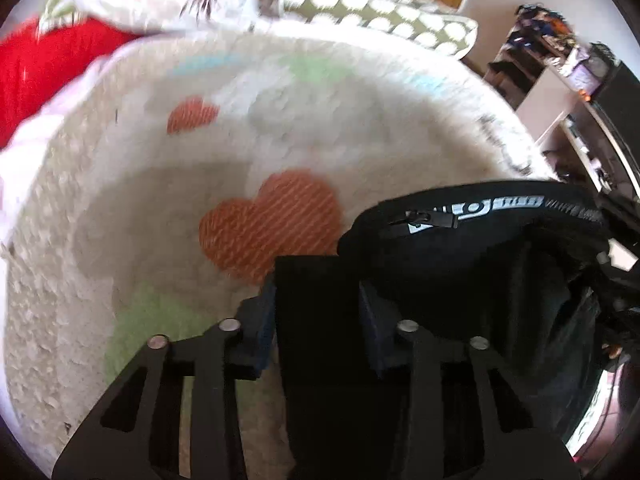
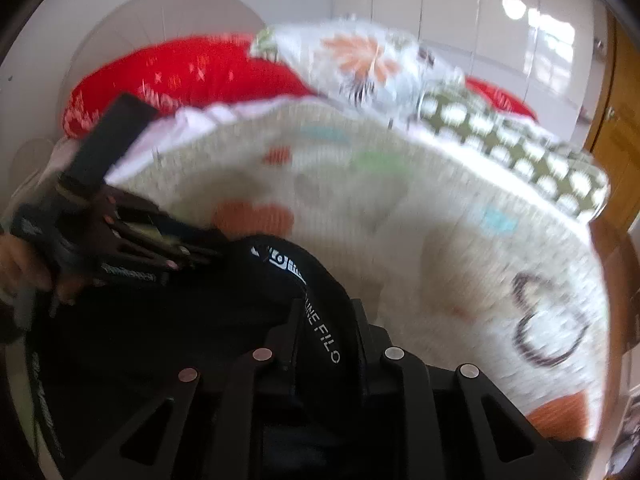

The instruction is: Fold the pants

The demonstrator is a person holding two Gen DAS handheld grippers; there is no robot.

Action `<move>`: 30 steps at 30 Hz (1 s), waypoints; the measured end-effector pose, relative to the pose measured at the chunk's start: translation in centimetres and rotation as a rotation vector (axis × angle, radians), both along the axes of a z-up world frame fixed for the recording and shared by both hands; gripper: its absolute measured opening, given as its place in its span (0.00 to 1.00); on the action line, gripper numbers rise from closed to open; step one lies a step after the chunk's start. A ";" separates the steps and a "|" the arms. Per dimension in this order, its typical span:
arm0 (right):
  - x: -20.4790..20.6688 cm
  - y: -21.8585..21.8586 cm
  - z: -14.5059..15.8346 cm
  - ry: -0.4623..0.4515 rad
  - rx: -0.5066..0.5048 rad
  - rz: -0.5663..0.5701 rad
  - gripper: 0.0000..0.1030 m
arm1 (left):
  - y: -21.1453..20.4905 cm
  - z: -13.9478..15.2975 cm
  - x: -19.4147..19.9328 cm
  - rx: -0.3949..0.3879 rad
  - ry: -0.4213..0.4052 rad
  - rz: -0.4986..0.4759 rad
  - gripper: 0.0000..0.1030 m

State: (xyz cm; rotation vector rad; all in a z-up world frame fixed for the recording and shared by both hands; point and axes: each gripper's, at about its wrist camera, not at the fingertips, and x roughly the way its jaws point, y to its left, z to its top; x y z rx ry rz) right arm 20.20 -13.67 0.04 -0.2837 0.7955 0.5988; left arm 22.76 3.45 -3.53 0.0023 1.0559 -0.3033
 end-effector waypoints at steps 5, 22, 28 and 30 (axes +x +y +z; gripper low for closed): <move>-4.4 0.6 6.5 -0.141 0.049 0.005 0.18 | 0.7 6.4 -3.6 -0.018 -0.207 0.010 0.29; -22.1 6.0 -0.3 0.242 0.092 0.229 0.38 | 13.0 3.7 -22.9 -0.093 -0.241 0.353 0.41; -20.9 -6.9 1.8 0.118 0.167 -0.188 0.50 | 13.3 6.7 -26.4 -0.106 -0.367 0.414 0.68; -19.1 -11.9 0.7 0.139 0.140 -0.381 0.54 | 13.1 7.6 -26.8 -0.152 -0.404 0.412 0.79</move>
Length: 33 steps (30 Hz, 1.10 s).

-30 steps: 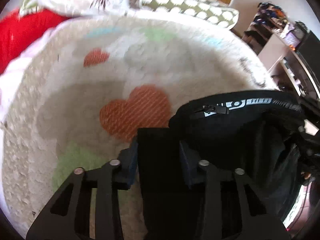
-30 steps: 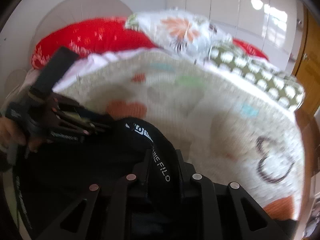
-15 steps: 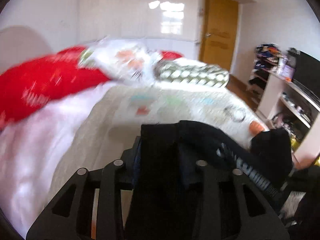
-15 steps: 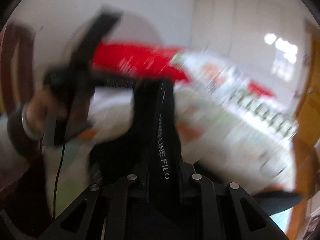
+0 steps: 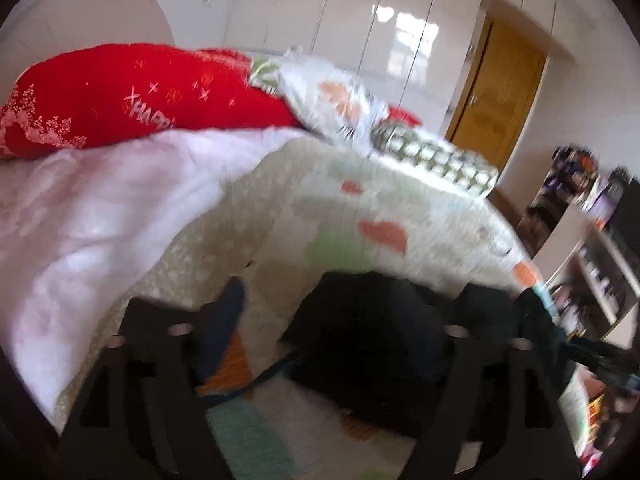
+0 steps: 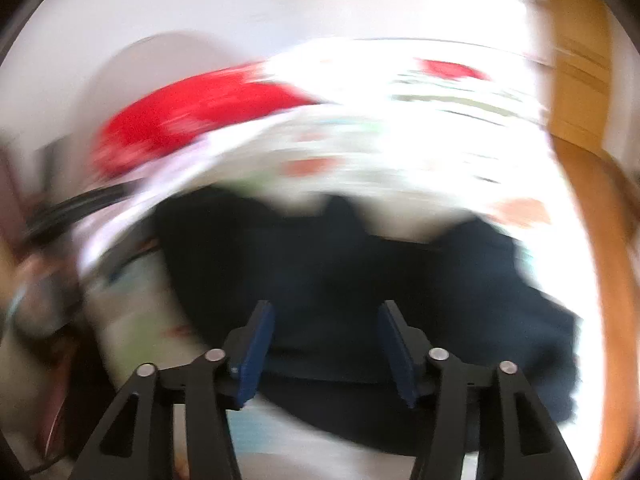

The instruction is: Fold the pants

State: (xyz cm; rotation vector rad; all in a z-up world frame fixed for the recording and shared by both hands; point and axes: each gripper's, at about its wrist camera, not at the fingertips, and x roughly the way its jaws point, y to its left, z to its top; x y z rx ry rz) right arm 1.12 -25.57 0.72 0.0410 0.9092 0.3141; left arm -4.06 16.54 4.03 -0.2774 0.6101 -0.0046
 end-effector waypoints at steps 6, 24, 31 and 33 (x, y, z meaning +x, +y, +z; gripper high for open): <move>3.5 -8.2 -3.4 0.110 0.192 -0.284 0.55 | -1.8 -1.9 2.2 0.022 0.107 -0.012 0.80; -1.9 -11.5 2.1 -0.156 0.275 -0.343 0.07 | -1.5 -3.8 1.7 -0.062 0.166 0.020 0.80; -5.0 -14.2 -3.8 0.085 0.101 -0.416 0.07 | -2.3 -4.8 1.6 -0.076 0.205 0.008 0.80; -5.3 -14.4 -4.5 0.100 0.101 -0.431 0.10 | -2.3 -4.8 1.4 -0.068 0.199 0.008 0.80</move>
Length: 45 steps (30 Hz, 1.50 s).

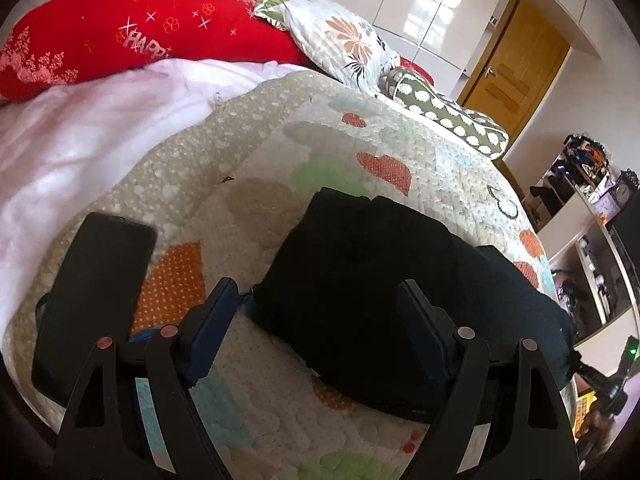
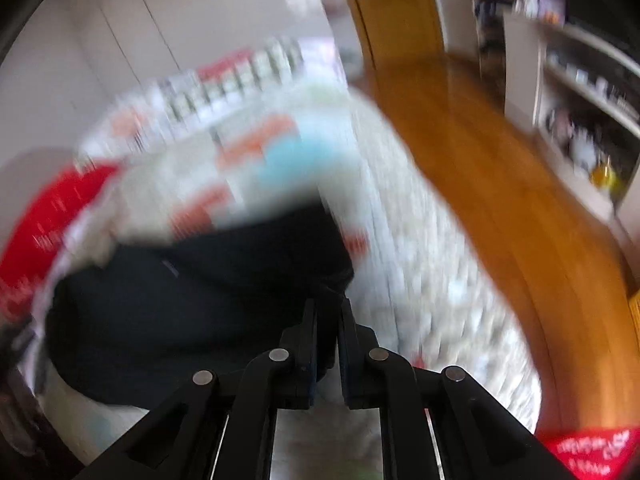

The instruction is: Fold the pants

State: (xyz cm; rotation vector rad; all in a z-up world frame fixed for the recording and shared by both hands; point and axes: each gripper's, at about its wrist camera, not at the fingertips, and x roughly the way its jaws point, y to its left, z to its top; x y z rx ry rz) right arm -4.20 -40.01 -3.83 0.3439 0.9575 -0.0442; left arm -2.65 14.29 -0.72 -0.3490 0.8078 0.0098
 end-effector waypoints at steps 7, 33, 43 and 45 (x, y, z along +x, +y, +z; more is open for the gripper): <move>0.8 2.4 6.9 -0.180 -0.055 0.044 0.52 | 1.9 0.6 1.5 -0.011 0.001 0.035 0.80; 17.9 24.4 3.2 -0.154 -0.117 0.594 0.02 | -0.5 -1.2 3.8 0.060 0.007 -0.060 0.28; 19.7 23.5 1.0 -0.091 -0.083 0.488 0.01 | -0.1 -3.9 3.7 0.124 0.103 0.035 0.32; 18.9 22.7 1.8 -0.091 -0.107 0.482 0.04 | 0.2 -3.6 3.4 0.113 0.107 0.042 0.36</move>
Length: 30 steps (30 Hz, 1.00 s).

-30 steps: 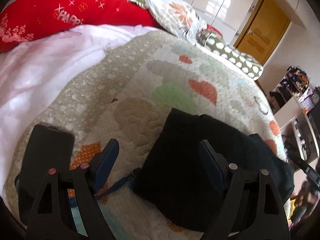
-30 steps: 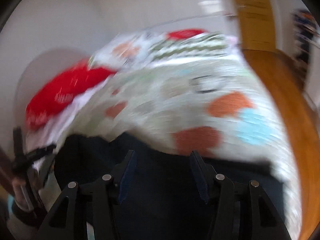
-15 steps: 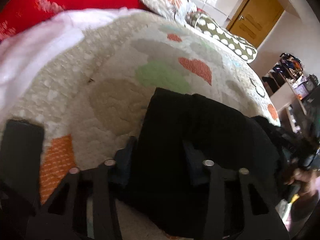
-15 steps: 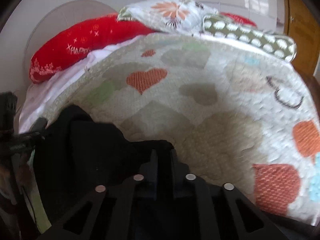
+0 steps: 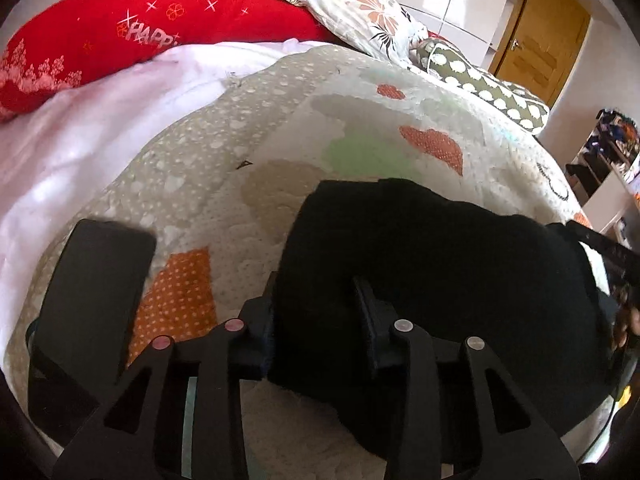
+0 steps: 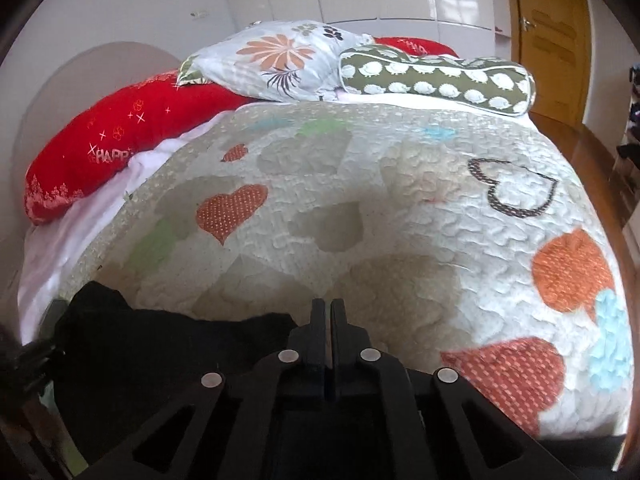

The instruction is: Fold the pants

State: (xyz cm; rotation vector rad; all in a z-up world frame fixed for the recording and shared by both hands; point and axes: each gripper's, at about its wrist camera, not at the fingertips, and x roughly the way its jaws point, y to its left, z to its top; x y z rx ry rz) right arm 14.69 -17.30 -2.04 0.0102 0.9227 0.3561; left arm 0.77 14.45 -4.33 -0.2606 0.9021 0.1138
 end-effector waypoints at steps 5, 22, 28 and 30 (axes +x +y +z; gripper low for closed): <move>-3.1 -1.7 2.1 -0.012 0.097 0.018 0.30 | 0.3 1.5 -1.6 -0.012 -0.030 0.048 0.41; -3.5 4.0 -4.0 0.056 -0.046 0.140 0.41 | -4.0 1.2 -1.4 0.063 -0.038 -0.005 0.61; -4.3 0.9 -1.8 0.087 0.026 0.079 0.41 | -4.6 0.5 -1.2 0.111 -0.008 -0.005 0.62; -5.5 -1.2 -0.5 0.054 0.041 0.046 0.41 | -4.7 1.4 -1.6 0.103 -0.025 -0.009 0.62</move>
